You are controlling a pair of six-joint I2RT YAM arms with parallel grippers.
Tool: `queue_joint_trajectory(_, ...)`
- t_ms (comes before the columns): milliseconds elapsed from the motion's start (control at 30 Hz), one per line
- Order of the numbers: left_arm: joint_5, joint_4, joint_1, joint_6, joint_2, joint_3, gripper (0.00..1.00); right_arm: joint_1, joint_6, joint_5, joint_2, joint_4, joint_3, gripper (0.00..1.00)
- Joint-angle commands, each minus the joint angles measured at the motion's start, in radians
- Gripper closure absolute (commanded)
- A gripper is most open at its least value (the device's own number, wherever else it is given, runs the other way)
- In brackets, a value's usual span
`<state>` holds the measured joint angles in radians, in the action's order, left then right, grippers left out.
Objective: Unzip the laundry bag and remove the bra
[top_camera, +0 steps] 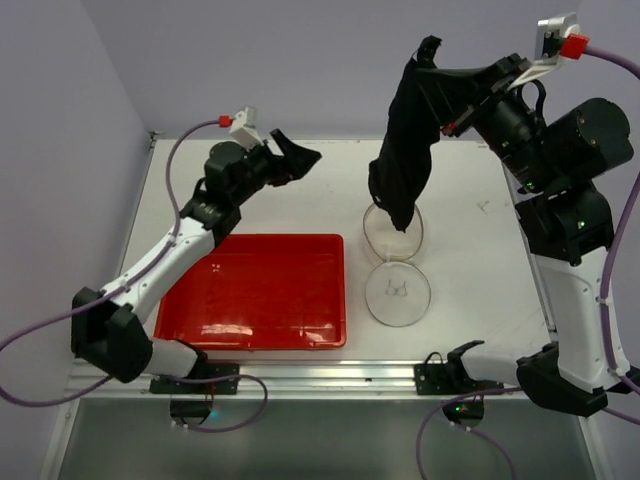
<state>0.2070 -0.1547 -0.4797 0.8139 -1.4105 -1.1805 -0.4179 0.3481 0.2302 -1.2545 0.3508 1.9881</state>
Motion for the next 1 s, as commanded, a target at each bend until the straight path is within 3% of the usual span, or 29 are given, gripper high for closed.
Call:
queue_joint_trajectory(0,-0.099,0.205,0.050,-0.085,0.152,0.030,0.18,-0.001,0.136,0.162,-0.002,-0.018,-0.011,1.00)
queue_joint_trajectory(100,-0.179,0.332,0.058,-0.151,0.280,0.024,0.17,-0.019,0.232,0.262,0.020,-0.128,-0.130,1.00)
queue_joint_trajectory(200,-0.196,0.408,0.059,-0.211,0.392,0.054,0.16,-0.086,0.203,0.287,-0.003,-0.077,-0.152,1.00)
queue_joint_trajectory(400,0.092,0.300,0.059,-0.309,0.570,0.234,0.15,-0.245,0.082,0.298,-0.108,0.069,-0.092,1.00)
queue_joint_trajectory(633,0.175,0.343,0.059,-0.360,0.685,0.282,0.12,-0.352,0.048,0.305,-0.152,0.134,0.003,1.00)
queue_joint_trajectory(733,0.085,0.417,0.059,-0.349,0.703,0.248,0.12,-0.407,0.065,0.298,-0.155,0.117,0.003,1.00)
queue_joint_trajectory(800,-0.065,0.506,0.061,-0.337,0.714,0.204,0.12,-0.445,0.061,0.240,-0.135,0.082,-0.055,1.00)
queue_joint_trajectory(833,-0.172,0.532,0.059,-0.332,0.731,0.188,0.11,-0.458,0.060,0.150,-0.090,0.053,-0.098,1.00)
queue_joint_trajectory(967,-0.354,0.642,0.059,-0.317,0.777,0.128,0.11,-0.475,0.051,0.005,0.010,-0.065,-0.355,1.00)
